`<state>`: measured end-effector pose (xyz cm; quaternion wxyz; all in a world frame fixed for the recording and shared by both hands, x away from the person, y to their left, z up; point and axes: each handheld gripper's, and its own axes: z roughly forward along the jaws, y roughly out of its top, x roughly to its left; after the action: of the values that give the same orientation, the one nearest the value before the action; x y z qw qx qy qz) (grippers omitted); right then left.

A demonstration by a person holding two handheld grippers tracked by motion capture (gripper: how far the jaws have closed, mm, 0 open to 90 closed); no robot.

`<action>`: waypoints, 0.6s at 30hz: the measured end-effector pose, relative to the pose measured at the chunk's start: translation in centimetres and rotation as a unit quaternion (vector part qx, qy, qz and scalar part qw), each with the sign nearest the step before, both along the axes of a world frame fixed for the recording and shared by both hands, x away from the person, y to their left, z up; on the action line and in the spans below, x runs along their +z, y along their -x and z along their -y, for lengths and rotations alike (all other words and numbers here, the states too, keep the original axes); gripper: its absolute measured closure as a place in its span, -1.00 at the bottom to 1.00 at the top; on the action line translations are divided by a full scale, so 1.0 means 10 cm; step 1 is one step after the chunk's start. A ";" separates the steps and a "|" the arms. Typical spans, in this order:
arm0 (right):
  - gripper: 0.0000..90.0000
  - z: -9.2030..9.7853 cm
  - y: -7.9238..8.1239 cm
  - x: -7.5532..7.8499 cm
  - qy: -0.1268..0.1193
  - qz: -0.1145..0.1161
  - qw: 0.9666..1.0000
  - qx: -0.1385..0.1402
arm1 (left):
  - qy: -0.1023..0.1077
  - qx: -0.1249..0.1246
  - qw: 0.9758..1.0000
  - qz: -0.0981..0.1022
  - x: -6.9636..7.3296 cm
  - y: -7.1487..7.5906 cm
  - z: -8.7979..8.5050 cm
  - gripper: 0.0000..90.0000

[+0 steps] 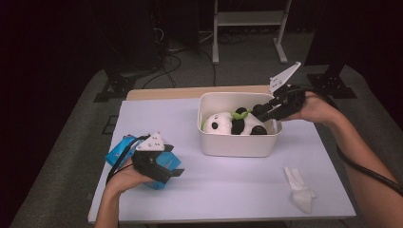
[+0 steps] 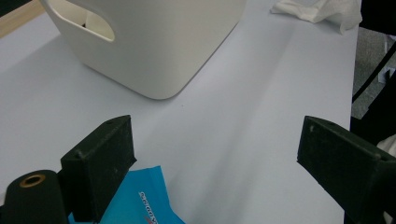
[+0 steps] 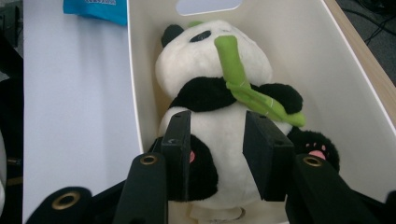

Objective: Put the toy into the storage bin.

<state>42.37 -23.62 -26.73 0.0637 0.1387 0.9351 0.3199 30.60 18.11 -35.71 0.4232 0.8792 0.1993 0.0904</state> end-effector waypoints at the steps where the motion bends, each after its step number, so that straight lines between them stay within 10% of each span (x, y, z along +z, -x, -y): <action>1: 0.36 0.01 0.01 0.00 0.001 0.000 1.000 -0.002 | 0.000 0.000 1.000 -0.001 0.00 0.00 0.00 -0.78; 18: 0.28 0.34 0.24 -0.07 -0.017 0.002 1.000 -0.023 | -0.001 0.000 1.000 -0.003 -0.01 0.00 0.02 -0.78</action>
<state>39.94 -27.01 -27.46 0.0707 0.1603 0.9259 0.3347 30.63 17.93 -35.84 0.4218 0.8798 0.2008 0.0875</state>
